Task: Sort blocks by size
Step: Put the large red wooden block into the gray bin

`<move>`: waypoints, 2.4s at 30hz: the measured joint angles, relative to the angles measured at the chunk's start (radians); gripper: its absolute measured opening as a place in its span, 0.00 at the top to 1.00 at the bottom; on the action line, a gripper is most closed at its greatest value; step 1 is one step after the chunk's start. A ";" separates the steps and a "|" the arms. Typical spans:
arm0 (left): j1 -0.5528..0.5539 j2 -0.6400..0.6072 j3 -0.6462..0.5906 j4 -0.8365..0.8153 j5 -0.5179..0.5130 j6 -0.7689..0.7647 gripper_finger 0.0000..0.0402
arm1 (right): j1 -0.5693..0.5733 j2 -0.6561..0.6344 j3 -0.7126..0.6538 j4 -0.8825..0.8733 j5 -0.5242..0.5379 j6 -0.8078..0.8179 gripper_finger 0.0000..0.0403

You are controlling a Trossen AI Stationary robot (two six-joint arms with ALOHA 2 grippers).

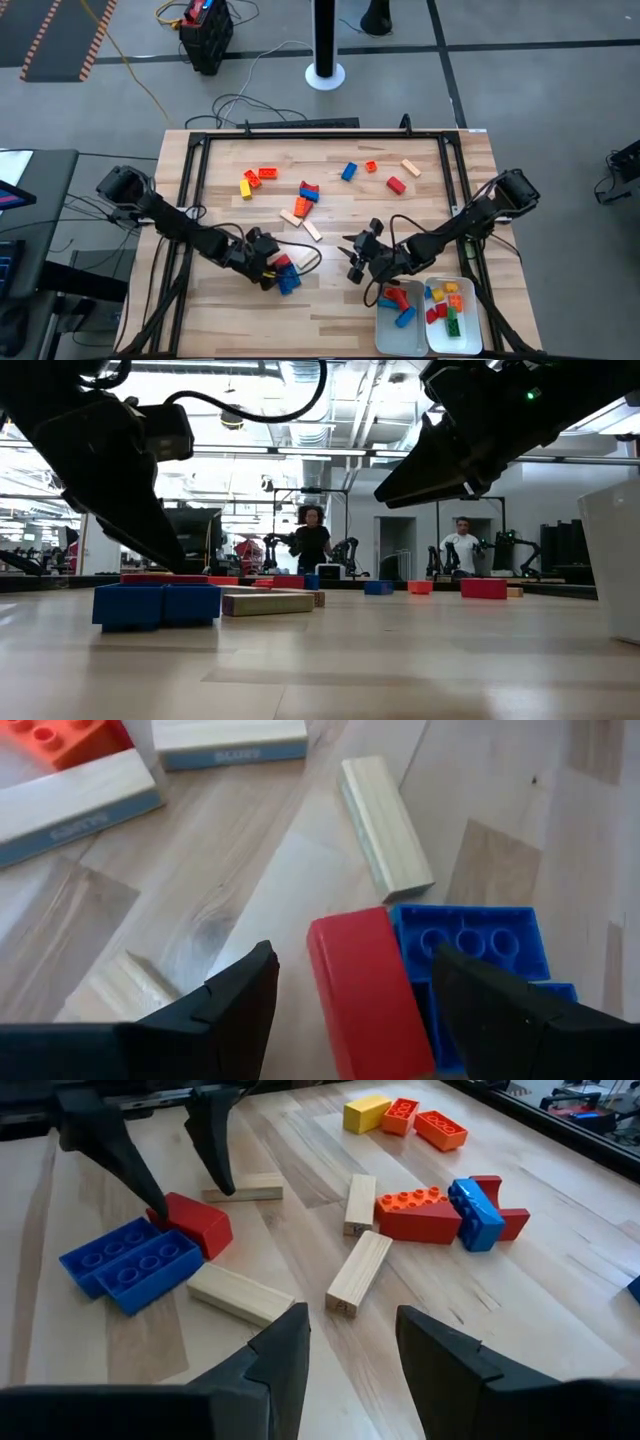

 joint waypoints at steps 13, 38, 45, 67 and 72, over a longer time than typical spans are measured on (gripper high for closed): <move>0.005 -0.002 0.002 -0.130 -0.050 -0.003 0.38 | 0.006 0.000 0.000 0.006 0.000 0.000 0.55; 0.018 0.025 -0.001 -0.093 -0.078 -0.043 0.38 | 0.013 0.000 0.000 0.006 -0.001 0.000 0.55; 0.023 0.114 0.000 -0.082 -0.073 -0.054 0.38 | 0.013 0.000 0.000 0.005 -0.001 -0.001 0.55; 0.027 -0.075 -0.002 -0.010 -0.190 0.296 0.69 | 0.019 0.001 0.000 0.005 -0.008 -0.053 0.55; 0.034 -0.086 0.000 0.220 -0.133 0.513 0.68 | 0.036 0.042 0.006 0.189 -0.089 -0.376 0.54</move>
